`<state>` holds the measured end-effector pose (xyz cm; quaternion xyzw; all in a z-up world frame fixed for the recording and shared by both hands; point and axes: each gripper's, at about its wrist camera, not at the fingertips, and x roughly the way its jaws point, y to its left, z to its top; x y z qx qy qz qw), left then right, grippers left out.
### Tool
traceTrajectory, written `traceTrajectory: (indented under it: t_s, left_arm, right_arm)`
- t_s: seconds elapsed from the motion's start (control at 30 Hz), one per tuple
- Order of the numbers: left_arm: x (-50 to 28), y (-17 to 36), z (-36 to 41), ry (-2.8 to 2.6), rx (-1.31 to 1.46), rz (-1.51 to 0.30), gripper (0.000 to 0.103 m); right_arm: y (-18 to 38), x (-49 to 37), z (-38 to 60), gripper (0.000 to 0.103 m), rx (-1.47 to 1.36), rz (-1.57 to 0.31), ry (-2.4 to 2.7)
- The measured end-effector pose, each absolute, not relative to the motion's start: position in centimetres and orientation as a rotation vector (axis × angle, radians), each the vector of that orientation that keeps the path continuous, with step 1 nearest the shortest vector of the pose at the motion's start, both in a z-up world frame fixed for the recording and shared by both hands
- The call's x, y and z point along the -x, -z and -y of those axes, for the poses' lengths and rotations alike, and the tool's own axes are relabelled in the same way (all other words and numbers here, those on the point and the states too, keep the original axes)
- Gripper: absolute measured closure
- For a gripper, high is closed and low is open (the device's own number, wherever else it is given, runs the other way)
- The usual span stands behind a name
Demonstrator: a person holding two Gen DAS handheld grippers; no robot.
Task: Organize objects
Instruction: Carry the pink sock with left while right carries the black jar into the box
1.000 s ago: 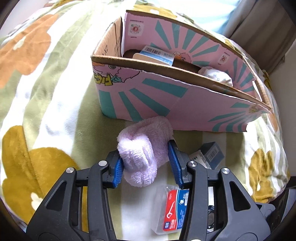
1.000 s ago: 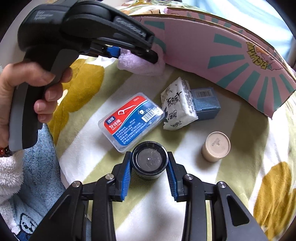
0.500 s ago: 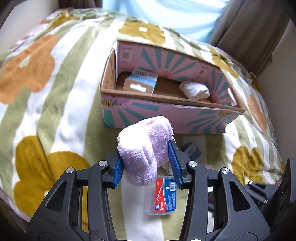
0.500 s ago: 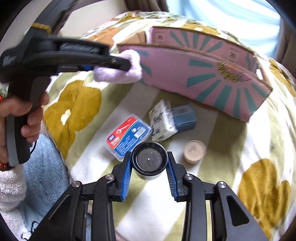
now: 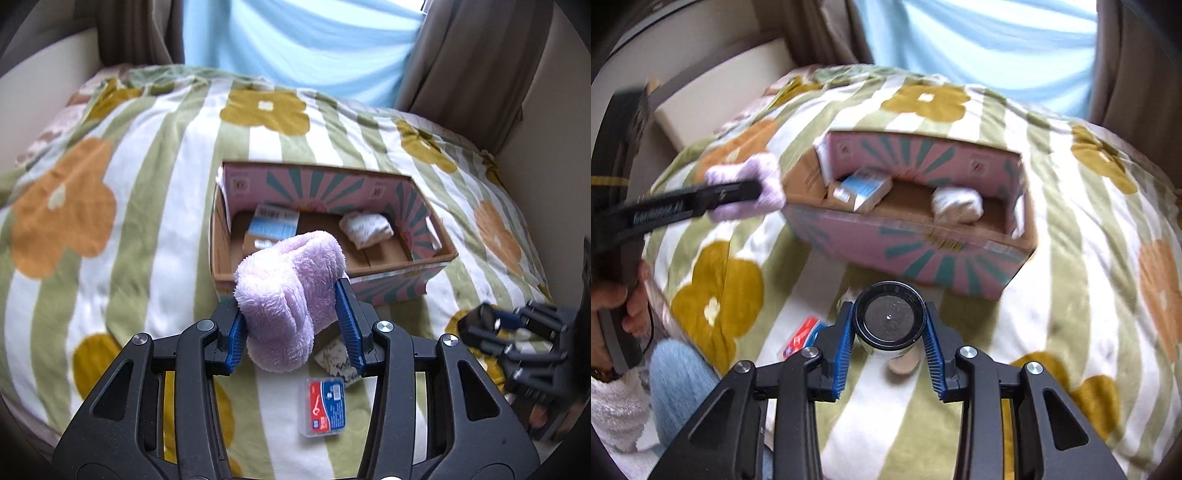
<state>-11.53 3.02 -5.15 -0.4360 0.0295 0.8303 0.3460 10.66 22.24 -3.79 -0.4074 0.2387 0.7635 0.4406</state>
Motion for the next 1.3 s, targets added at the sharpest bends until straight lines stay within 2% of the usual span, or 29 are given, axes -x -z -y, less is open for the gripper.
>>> traceTrajectory:
  t_s: [0.2,0.37,0.93,1.23,1.27,1.3]
  left_arm:
    - [14.2,3.4,-4.8,-2.146,1.115,-0.146,0.063]
    - [16.8,3.5,-7.3,-2.123,1.128,-0.196,0.063]
    - [20.8,13.1,-14.9,-1.97,1.305,-0.265,0.063]
    - [20.3,13.9,-16.1,-1.935,1.301,-0.32,0.063]
    - [20.2,13.8,-16.1,-1.93,1.294,-0.311,0.062]
    - [20.2,13.6,-16.0,-1.923,1.292,-0.312,0.057]
  right_arm:
    - [0.4,-9.1,-26.3,0.07,0.998,-0.549,-1.891]
    - [0.1,-7.0,-30.5,0.07,0.998,-0.561,-1.888]
    - [7.0,-4.9,-41.0,0.07,1.057,-0.699,-1.83]
    - [8.1,-5.3,-42.5,0.07,1.045,-0.728,-1.825]
    - [8.1,-5.3,-42.7,0.07,1.041,-0.738,-1.827]
    - [8.1,-5.4,-42.8,0.068,1.034,-0.753,-1.828]
